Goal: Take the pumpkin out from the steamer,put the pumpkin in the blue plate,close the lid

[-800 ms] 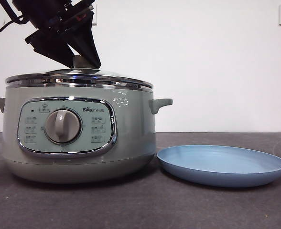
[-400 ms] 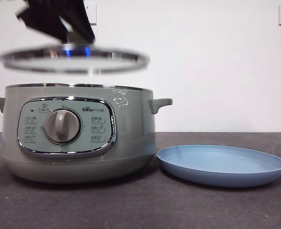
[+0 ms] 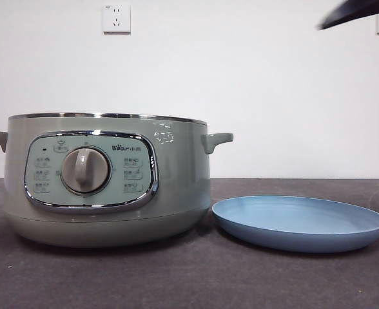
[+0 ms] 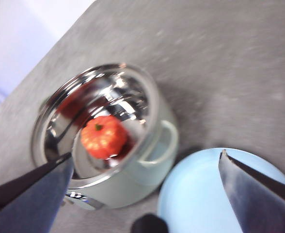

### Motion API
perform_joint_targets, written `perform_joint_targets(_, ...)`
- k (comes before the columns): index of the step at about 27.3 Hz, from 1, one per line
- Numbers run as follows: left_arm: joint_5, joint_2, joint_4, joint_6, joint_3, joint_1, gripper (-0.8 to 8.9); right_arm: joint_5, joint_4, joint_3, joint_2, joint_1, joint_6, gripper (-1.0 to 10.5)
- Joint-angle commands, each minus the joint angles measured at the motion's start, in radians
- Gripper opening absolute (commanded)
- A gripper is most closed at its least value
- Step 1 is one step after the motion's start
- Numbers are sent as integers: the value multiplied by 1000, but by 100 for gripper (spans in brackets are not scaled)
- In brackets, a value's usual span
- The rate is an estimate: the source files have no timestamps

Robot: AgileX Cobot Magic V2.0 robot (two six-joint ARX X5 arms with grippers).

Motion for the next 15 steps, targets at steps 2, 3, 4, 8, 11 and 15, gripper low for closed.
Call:
perform_joint_targets(2, -108, -75, -11, 13, 31, -2, -9, 26, 6, 103, 150, 120, -18, 501)
perform_joint_targets(3, -134, -91, -21, 13, 31, -2, -9, 26, 3, 132, 185, 146, -25, 501)
perform_joint_targets(4, -164, -107, -32, 15, 31, -2, -9, 27, -5, 167, 228, 175, -36, 502)
perform_joint_targets(8, -275, -162, -69, 17, 31, -2, -9, 69, -96, 339, 397, 268, -92, 505)
perform_joint_targets(11, -355, -193, -95, 23, 31, -2, -9, 153, -192, 482, 525, 332, -140, 506)
perform_joint_targets(15, -436, -225, -140, 28, 32, -2, -9, 241, -280, 673, 720, 410, -188, 511)
